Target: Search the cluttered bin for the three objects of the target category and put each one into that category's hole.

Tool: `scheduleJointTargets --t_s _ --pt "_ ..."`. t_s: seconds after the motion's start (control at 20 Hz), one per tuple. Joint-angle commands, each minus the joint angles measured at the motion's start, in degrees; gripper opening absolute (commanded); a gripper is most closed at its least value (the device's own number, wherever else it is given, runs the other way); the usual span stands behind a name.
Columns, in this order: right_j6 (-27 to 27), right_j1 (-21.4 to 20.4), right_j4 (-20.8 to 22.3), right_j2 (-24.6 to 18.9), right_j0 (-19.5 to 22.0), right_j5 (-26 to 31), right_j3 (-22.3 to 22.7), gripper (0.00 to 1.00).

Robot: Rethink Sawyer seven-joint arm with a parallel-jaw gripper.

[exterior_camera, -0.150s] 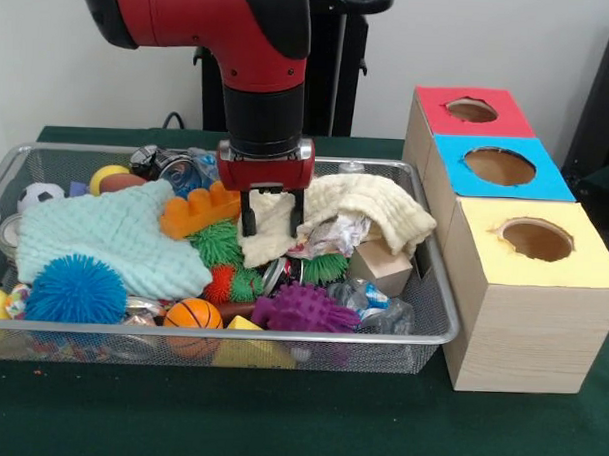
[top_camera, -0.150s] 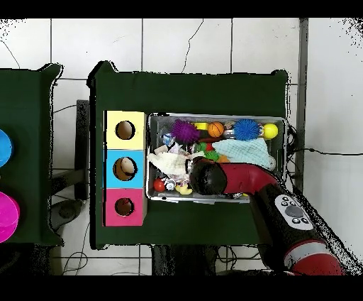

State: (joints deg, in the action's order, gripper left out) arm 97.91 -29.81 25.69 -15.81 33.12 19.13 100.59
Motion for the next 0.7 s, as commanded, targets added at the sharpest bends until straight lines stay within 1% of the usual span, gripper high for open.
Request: scheduleJointTargets --t_s 0.05,0.2,0.45,0.55,0.6,0.7 --pt "3.3 4.9 3.2 2.5 1.7 -1.7 1.5 0.0" --pt "2.8 5.0 2.5 2.0 2.0 -0.4 1.4 0.0" --pt "2.9 4.3 2.7 2.3 1.5 -0.3 0.9 0.0" --pt "0.9 0.7 3.1 1.4 1.4 1.3 0.4 0.0" --pt "-0.3 -3.1 2.4 1.3 1.4 4.3 0.6 0.0" --pt "-2.9 -8.8 1.7 0.4 1.9 7.4 0.4 0.0"
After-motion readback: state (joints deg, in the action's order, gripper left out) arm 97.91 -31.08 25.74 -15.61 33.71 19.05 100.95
